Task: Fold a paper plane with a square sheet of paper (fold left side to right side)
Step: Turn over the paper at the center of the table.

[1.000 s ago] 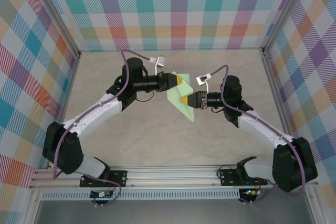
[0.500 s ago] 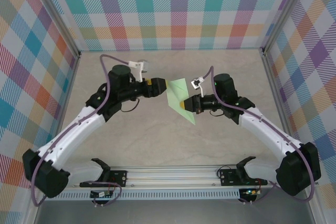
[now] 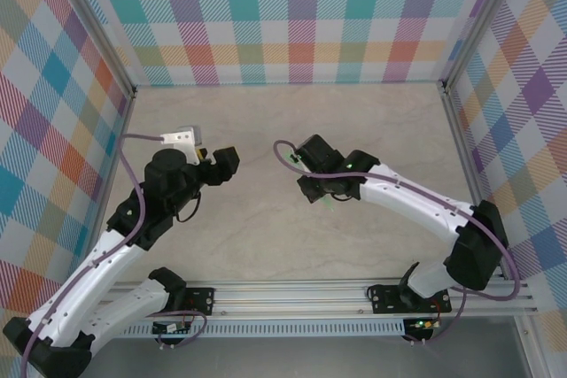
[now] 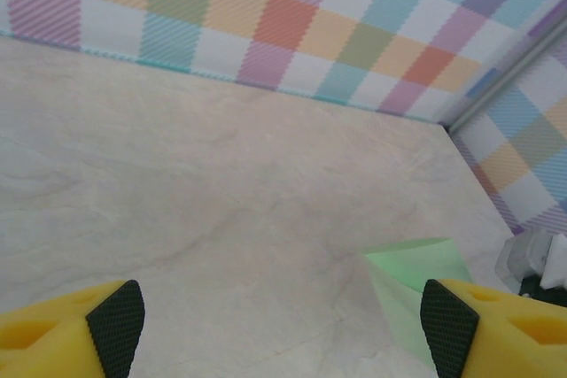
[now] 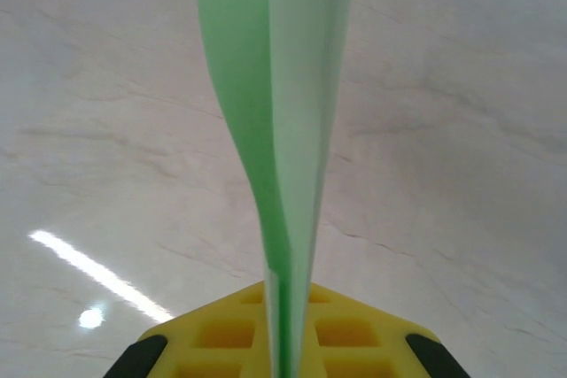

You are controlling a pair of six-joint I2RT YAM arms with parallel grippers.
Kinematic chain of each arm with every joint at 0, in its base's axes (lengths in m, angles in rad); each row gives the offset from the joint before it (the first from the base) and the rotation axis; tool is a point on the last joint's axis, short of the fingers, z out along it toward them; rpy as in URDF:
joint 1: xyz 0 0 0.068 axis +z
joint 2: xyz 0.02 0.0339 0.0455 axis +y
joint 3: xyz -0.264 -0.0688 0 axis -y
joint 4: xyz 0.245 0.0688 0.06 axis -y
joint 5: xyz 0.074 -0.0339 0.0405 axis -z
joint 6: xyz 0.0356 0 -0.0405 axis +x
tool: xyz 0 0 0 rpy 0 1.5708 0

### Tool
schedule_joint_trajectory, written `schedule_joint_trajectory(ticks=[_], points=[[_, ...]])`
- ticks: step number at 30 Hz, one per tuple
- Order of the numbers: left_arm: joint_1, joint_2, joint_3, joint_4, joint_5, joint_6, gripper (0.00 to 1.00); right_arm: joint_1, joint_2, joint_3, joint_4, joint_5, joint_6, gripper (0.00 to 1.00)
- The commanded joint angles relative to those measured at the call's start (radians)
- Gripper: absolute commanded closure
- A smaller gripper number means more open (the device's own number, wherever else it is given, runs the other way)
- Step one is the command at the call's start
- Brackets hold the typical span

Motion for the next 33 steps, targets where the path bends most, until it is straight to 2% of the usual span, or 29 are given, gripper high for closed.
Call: schedule_joint_trajectory(ticks=[1, 4, 8, 13, 20, 24, 30, 33], points=[[-0.006, -0.041, -0.02, -0.02, -0.122, 0.017, 0.16, 0.034, 0.085, 0.082, -0.177, 0.323, 0.001, 0.9], [-0.006, -0.046, -0.032, -0.023, -0.129, 0.008, 0.15, 0.065, 0.19, 0.135, -0.263, 0.487, 0.032, 0.89], [-0.006, -0.036, -0.045, -0.016, -0.079, 0.011, 0.15, 0.093, 0.355, 0.211, -0.403, 0.646, 0.102, 0.89], [-0.006, -0.021, -0.048, -0.009, -0.01, 0.021, 0.15, 0.12, 0.507, 0.268, -0.483, 0.718, 0.149, 0.89], [-0.006, -0.017, -0.051, -0.013, -0.013, 0.028, 0.15, 0.156, 0.645, 0.313, -0.527, 0.71, 0.161, 0.88], [-0.006, -0.017, -0.05, -0.017, -0.009, 0.029, 0.15, 0.177, 0.692, 0.327, -0.522, 0.676, 0.14, 0.84], [-0.006, 0.001, -0.049, -0.028, -0.019, 0.027, 0.15, 0.195, 0.676, 0.311, -0.448, 0.505, 0.067, 0.67], [-0.006, 0.012, -0.05, -0.026, -0.009, 0.024, 0.15, 0.195, 0.639, 0.292, -0.405, 0.377, 0.045, 0.59]])
